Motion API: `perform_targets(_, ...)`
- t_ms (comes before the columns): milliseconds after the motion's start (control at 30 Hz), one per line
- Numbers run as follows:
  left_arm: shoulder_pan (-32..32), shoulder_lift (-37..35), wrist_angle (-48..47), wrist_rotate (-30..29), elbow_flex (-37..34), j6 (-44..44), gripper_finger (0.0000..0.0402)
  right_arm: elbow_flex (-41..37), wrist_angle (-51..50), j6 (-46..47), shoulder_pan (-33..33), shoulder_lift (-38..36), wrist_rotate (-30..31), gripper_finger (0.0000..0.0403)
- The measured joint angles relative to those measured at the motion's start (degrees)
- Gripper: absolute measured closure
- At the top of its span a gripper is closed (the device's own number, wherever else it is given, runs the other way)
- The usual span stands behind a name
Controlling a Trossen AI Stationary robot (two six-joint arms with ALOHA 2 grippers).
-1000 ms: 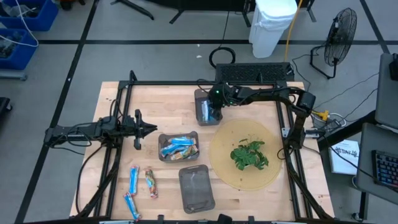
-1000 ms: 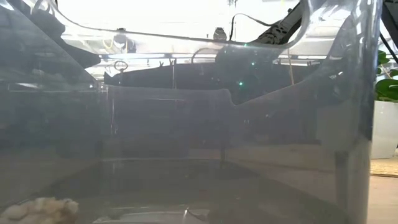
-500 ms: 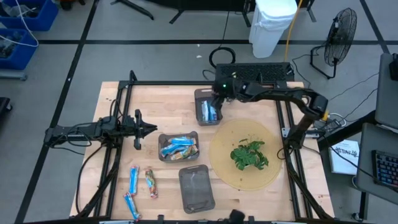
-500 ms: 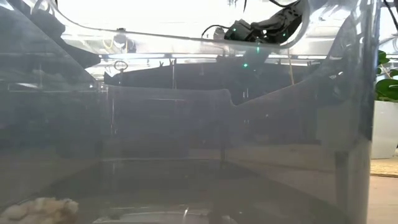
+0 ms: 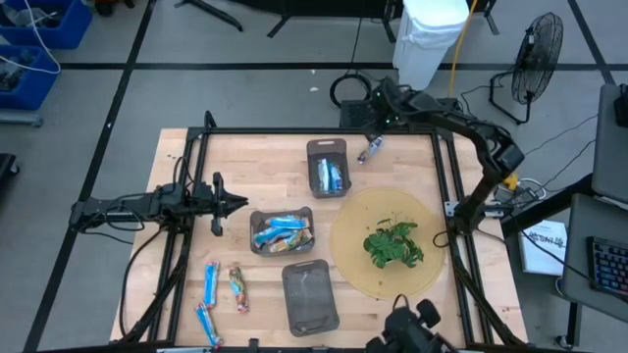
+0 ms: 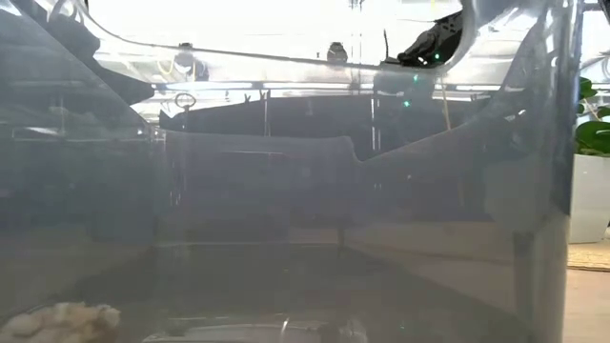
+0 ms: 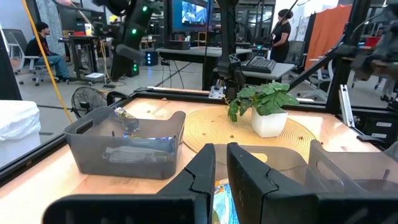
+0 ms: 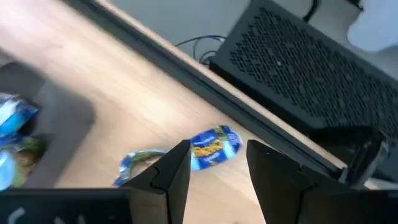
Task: Pick and place Granola Bars by type
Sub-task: Put the blue granola bar into the top black bin
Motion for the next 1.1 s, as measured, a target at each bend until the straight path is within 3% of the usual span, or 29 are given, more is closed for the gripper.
perform_targets(533,0.01,-0.01,-0.02,0.00,-0.01,0.00,0.0355,-0.09,0.00,2.18,-1.14,12.72,-2.95,0.0245)
perform_targets(1100,0.00,0.00,0.00,0.00,0.00,0.00,0.0355,-0.15,-3.70,3.53,-1.62,11.83,-1.54,0.0245)
